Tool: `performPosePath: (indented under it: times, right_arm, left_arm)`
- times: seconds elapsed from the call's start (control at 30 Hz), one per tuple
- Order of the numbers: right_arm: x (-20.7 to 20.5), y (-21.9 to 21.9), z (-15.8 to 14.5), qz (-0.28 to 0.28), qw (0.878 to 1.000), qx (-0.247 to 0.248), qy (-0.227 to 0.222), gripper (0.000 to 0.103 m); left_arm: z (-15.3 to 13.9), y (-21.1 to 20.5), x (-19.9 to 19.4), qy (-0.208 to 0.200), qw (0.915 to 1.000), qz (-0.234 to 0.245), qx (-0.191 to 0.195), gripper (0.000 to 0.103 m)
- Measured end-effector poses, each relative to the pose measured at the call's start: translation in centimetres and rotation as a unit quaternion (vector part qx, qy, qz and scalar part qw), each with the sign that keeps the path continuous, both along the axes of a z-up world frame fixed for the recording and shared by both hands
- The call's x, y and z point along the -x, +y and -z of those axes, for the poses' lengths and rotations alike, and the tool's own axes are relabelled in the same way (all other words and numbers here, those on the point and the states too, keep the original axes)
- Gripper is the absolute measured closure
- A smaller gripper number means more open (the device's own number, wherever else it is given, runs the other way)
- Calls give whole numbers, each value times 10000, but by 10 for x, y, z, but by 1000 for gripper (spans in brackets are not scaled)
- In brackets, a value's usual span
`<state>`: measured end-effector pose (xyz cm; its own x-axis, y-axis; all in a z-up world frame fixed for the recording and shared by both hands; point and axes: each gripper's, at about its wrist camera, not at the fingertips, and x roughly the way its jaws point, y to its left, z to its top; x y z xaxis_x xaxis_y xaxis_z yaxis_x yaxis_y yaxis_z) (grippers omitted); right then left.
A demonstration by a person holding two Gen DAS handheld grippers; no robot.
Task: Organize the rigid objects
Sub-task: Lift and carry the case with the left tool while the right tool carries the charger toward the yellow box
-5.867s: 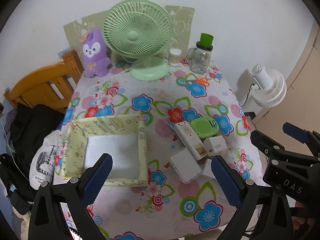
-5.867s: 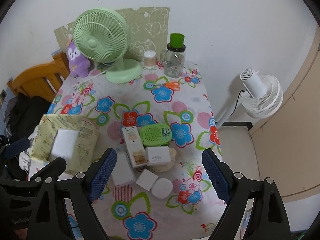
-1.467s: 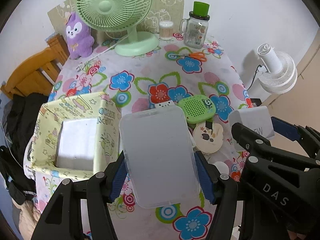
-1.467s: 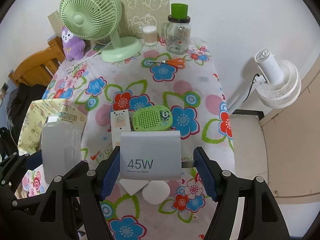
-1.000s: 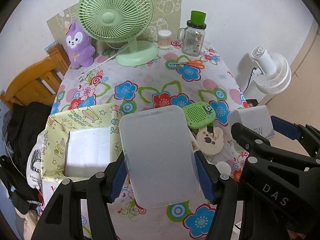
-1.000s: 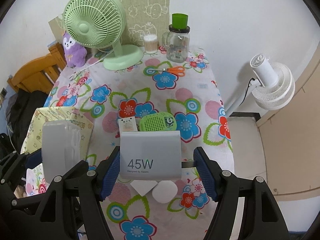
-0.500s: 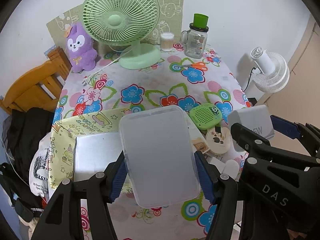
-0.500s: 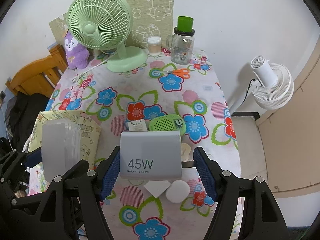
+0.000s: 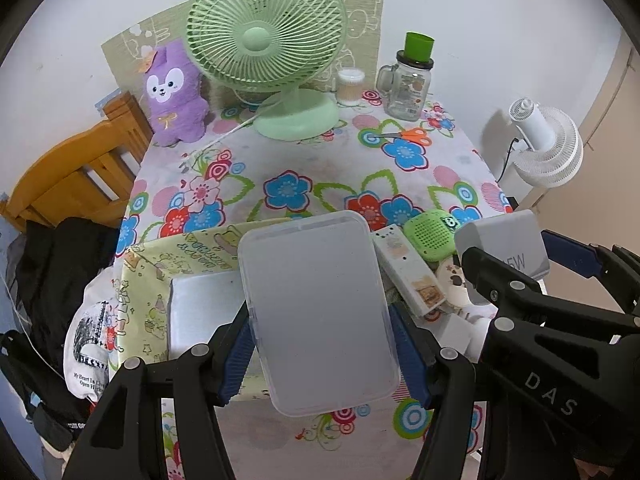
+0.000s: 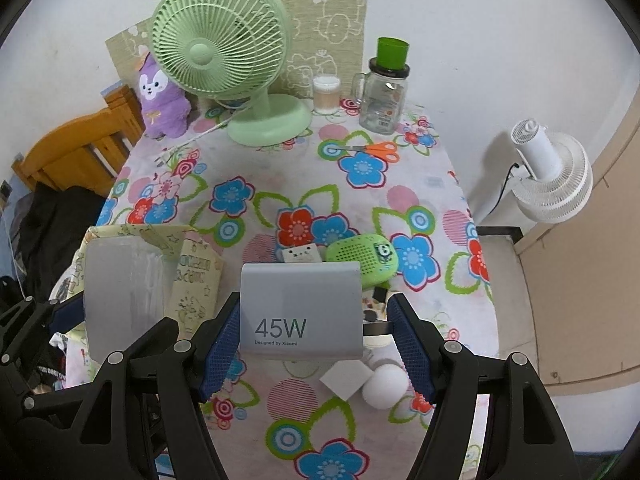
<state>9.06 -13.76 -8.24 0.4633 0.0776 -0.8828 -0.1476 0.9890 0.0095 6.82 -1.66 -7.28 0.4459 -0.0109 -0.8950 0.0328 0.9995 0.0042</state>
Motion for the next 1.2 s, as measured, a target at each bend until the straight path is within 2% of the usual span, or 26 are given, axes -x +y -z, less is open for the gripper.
performPosePath:
  times: [1.2]
  right_arm:
    - [-17, 94, 35, -270, 9988, 209, 359, 29]
  left_arm:
    - [38, 80, -18, 398, 9992, 37, 0, 37]
